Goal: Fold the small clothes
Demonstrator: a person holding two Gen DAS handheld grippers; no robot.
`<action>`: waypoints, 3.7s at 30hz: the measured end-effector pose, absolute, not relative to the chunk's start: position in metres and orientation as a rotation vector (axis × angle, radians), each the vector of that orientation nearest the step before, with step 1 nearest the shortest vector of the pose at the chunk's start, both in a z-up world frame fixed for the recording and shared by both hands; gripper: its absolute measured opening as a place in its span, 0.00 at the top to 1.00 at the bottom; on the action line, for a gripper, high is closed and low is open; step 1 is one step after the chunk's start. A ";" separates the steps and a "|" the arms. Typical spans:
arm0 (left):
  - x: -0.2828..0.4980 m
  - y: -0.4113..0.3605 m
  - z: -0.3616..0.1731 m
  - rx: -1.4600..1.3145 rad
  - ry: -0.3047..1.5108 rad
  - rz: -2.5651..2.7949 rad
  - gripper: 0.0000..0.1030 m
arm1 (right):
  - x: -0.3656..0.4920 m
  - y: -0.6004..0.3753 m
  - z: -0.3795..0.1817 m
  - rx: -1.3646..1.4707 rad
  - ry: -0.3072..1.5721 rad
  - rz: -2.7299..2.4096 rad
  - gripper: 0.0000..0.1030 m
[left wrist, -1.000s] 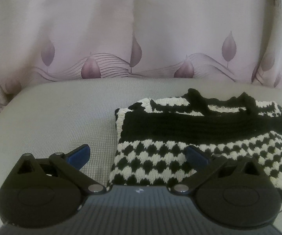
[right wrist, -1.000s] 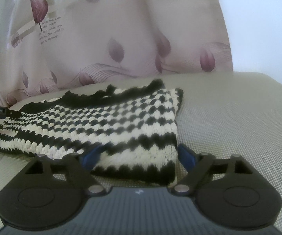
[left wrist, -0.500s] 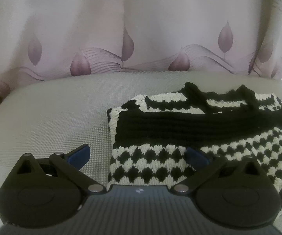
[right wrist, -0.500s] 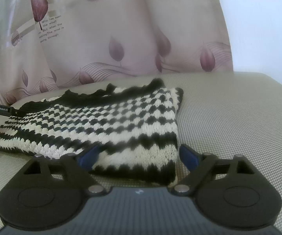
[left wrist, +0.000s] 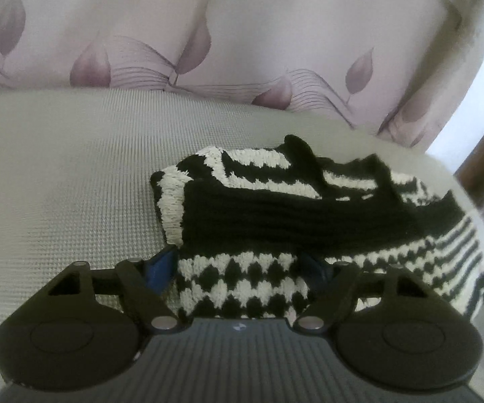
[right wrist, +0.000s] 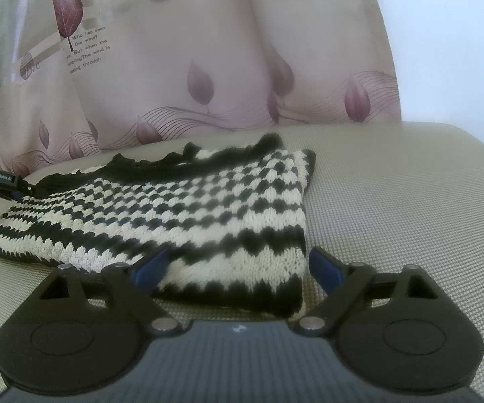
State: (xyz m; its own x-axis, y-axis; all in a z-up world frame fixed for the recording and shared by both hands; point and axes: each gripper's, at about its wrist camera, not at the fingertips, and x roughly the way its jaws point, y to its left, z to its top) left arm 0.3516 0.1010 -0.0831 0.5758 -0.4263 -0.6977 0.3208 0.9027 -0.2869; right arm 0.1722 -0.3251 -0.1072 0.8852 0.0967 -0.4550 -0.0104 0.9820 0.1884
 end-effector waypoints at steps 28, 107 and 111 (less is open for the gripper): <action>0.363 0.131 -0.113 -0.352 0.775 -0.703 0.50 | 0.174 -0.323 -0.108 0.155 0.496 0.045 0.10; 0.234 -0.007 -0.118 -0.832 0.643 -0.907 0.34 | 0.268 -0.320 -0.113 0.998 0.477 0.505 0.03; 0.228 -0.009 -0.131 -0.844 0.619 -0.950 0.34 | 0.282 -0.306 -0.106 0.954 0.508 0.504 0.04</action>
